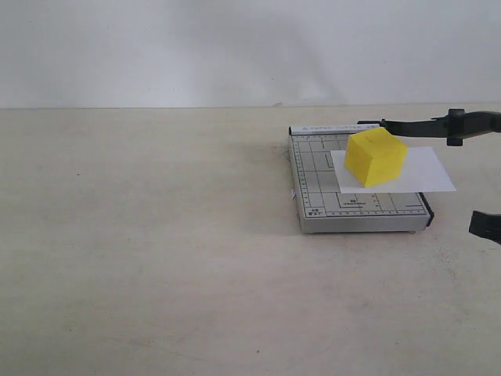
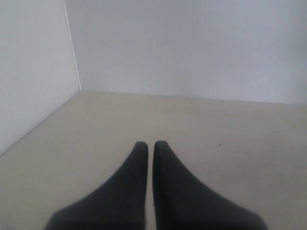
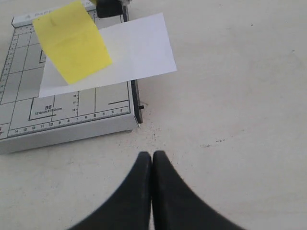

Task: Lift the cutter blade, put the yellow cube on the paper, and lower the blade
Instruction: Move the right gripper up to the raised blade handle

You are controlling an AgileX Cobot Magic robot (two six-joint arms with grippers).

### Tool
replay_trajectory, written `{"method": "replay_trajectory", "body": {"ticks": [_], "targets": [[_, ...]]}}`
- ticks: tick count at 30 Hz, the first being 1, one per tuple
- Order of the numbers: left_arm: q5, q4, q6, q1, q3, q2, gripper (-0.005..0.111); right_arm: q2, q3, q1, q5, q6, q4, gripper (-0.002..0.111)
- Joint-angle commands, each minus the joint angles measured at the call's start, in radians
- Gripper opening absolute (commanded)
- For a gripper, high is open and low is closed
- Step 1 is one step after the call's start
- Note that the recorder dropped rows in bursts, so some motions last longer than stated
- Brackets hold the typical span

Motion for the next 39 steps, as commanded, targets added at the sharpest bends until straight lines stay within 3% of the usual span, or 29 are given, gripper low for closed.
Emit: {"method": "replay_trajectory", "body": {"ticks": [1, 10, 13, 21, 25, 29, 33, 34, 39], "targets": [[-0.05, 0.024, -0.014, 0.003, 0.094, -0.005, 0.004, -0.031, -0.005, -0.001, -0.007, -0.01, -0.031, 0.0], [-0.098, -0.009, -0.014, 0.003, 0.137, -0.005, 0.004, -0.235, -0.005, -0.001, -0.005, -0.016, -0.053, 0.0], [-0.109, -0.014, -0.014, 0.003, 0.137, -0.005, 0.004, -0.286, -0.061, -0.001, 0.102, -0.021, -0.055, 0.0], [-0.161, -0.014, -0.018, 0.003, 0.137, -0.005, 0.004, -0.104, -0.558, -0.001, 0.404, -0.065, -0.241, 0.0], [-0.198, -0.031, -0.042, 0.003, 0.137, -0.005, 0.004, 0.033, -0.827, -0.001, 0.709, 0.004, -0.312, 0.001], [-0.202, -0.066, -0.047, 0.003, 0.137, -0.005, 0.004, 0.153, -0.978, -0.001, 0.981, 0.078, -0.372, 0.022], [-0.202, -0.056, -0.045, 0.003, 0.137, -0.005, 0.004, 0.254, -1.01, -0.001, 1.044, 0.103, -0.403, 0.057], [-0.202, -0.056, -0.045, 0.003, 0.137, -0.005, 0.004, 0.272, -1.012, -0.001, 1.049, 0.122, -0.409, 0.062], [-0.202, -0.056, -0.045, 0.003, 0.137, -0.005, 0.004, 0.363, -1.012, -0.001, 1.038, 0.167, -0.444, 0.065]]}}
